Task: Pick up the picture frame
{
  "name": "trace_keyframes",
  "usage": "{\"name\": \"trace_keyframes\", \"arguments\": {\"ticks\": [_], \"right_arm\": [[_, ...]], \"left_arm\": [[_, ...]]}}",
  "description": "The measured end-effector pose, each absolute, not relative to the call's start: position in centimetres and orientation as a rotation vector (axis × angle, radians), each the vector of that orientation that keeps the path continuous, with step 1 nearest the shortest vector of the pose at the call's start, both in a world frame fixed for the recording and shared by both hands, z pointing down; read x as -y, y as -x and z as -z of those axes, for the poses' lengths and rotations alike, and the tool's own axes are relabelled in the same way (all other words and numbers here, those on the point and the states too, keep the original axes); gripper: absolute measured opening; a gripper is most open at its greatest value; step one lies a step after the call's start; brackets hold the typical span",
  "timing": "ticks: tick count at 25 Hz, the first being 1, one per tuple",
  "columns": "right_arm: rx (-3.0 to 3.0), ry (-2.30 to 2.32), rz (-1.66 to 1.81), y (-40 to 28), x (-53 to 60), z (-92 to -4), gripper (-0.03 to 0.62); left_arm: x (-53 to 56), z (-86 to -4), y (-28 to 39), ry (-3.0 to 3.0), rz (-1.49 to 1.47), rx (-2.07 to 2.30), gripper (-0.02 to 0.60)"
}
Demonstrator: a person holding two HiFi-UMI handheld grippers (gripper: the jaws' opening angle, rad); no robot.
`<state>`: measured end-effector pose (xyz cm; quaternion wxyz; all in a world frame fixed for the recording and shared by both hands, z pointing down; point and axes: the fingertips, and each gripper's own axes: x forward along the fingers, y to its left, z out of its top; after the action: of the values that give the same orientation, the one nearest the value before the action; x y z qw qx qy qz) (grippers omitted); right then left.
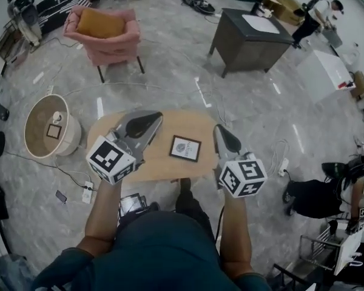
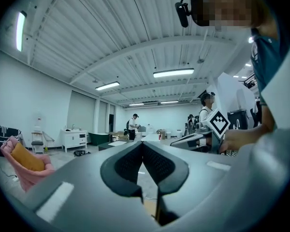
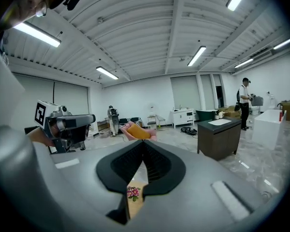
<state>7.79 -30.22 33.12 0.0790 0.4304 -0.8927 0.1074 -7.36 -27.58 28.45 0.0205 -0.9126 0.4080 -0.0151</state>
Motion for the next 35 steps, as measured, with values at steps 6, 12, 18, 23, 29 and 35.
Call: {"name": "trace_keyframes", "arguments": {"ticks": [6, 12, 18, 23, 29, 35], "right_arm": [[2.663, -1.125, -0.362, -6.8, 35.9, -36.0, 0.011], [2.616, -1.006, -0.417, -6.5, 39.4, -40.9, 0.011], [2.557, -0.865, -0.462, -4.5, 41.1, -47.3, 0.011], [2.484, -0.736, -0.46, -3.3, 42.3, -54.0, 0.012], [2.389, -0.584, -0.447, -2.2, 43.5, -63.1, 0.014], [2.276, -0.47, -0.442, -1.7, 44.3, -72.4, 0.015]], "left_arm": [[31.0, -30.5, 8.3, 2.821, 0.077, -1.429, -0.005], [33.1, -33.4, 8.4, 2.83, 0.114, -1.519, -0.005], [33.6, -37.0, 9.1, 2.859, 0.168, -1.575, -0.005], [33.8, -40.4, 9.5, 2.891, 0.221, -1.616, -0.005], [33.7, -44.9, 9.8, 2.939, 0.286, -1.664, -0.005], [33.9, -48.6, 10.4, 2.969, 0.337, -1.716, -0.005]]}}
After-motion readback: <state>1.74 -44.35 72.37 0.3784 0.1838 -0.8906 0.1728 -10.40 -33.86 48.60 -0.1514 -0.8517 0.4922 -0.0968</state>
